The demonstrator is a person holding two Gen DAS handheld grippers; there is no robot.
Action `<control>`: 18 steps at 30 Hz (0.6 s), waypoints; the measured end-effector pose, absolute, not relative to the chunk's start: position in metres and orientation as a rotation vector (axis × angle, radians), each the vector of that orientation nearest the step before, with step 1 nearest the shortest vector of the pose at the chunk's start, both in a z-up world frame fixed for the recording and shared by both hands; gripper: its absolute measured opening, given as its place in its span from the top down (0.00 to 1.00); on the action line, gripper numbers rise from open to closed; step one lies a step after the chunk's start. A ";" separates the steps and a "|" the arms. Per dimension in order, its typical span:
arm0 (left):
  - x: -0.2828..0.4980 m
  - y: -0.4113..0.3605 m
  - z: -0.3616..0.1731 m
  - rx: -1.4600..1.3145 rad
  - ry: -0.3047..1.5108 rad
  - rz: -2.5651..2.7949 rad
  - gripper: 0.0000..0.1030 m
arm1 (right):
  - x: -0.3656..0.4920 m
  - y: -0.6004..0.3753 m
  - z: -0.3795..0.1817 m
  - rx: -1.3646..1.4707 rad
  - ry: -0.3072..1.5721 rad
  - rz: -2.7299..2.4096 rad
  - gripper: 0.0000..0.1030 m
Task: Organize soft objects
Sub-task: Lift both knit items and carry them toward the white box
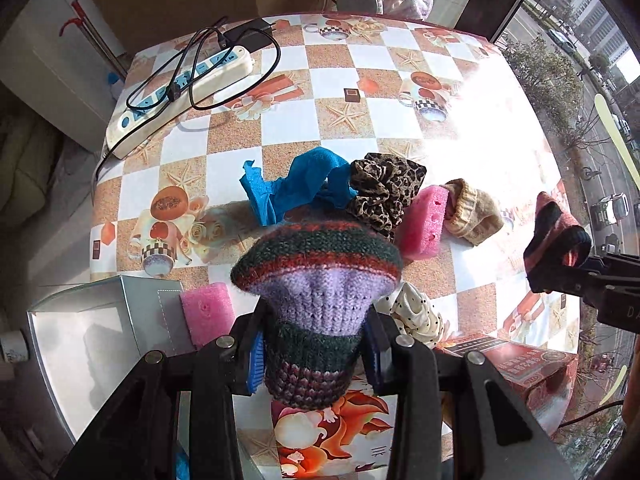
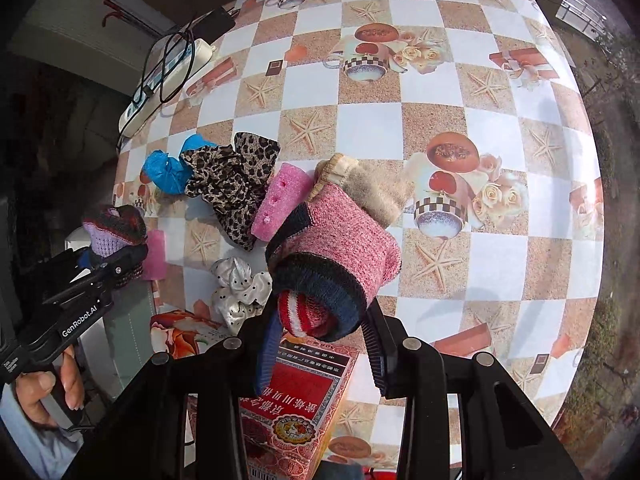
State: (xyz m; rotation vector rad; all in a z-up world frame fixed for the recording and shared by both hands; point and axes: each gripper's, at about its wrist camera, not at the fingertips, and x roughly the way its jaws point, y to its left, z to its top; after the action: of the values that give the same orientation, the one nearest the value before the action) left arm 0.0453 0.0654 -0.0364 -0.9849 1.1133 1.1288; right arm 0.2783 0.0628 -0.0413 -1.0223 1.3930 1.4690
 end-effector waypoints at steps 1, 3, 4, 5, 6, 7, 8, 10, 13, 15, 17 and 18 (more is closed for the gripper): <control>0.047 0.059 -0.035 -0.976 1.111 1.129 0.59 | 0.276 0.066 -0.037 -1.011 1.387 1.471 0.61; 0.046 0.049 -0.028 -0.956 1.110 1.127 0.59 | 0.275 0.065 -0.029 -1.004 1.377 1.477 0.61; 0.046 0.046 -0.023 -0.946 1.109 1.125 0.59 | 0.276 0.061 -0.024 -0.997 1.370 1.480 0.61; 0.047 0.051 -0.029 -0.937 1.106 1.122 0.59 | 0.271 0.060 -0.021 -0.991 1.358 1.483 0.61; 0.047 0.048 -0.024 -0.928 1.102 1.117 0.59 | 0.266 0.057 -0.016 -0.987 1.345 1.486 0.61; 0.046 0.044 -0.019 -0.919 1.101 1.113 0.59 | 0.263 0.056 -0.011 -0.980 1.334 1.489 0.61; 0.046 0.039 -0.014 -0.911 1.100 1.110 0.59 | 0.263 0.051 -0.005 -0.972 1.325 1.490 0.61; 0.045 0.029 -0.007 -0.896 1.103 1.101 0.59 | 0.259 0.045 0.003 -0.959 1.311 1.493 0.61; 0.045 0.014 -0.001 -0.872 1.118 1.069 0.59 | 0.253 0.032 0.014 -0.943 1.286 1.494 0.61; 0.045 0.002 0.002 -0.853 1.125 1.047 0.59 | 0.250 0.023 0.021 -0.932 1.277 1.490 0.61; 0.045 -0.008 0.005 -0.836 1.131 1.032 0.59 | 0.247 0.013 0.027 -0.918 1.275 1.487 0.61; 0.044 -0.013 0.006 -0.833 1.133 1.023 0.59 | 0.245 0.009 0.029 -0.914 1.273 1.483 0.61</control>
State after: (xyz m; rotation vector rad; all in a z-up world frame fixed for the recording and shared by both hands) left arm 0.0443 -0.0126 0.0062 -0.8330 1.1333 1.0233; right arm 0.2453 0.0086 0.0294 -0.9143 1.2726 1.4834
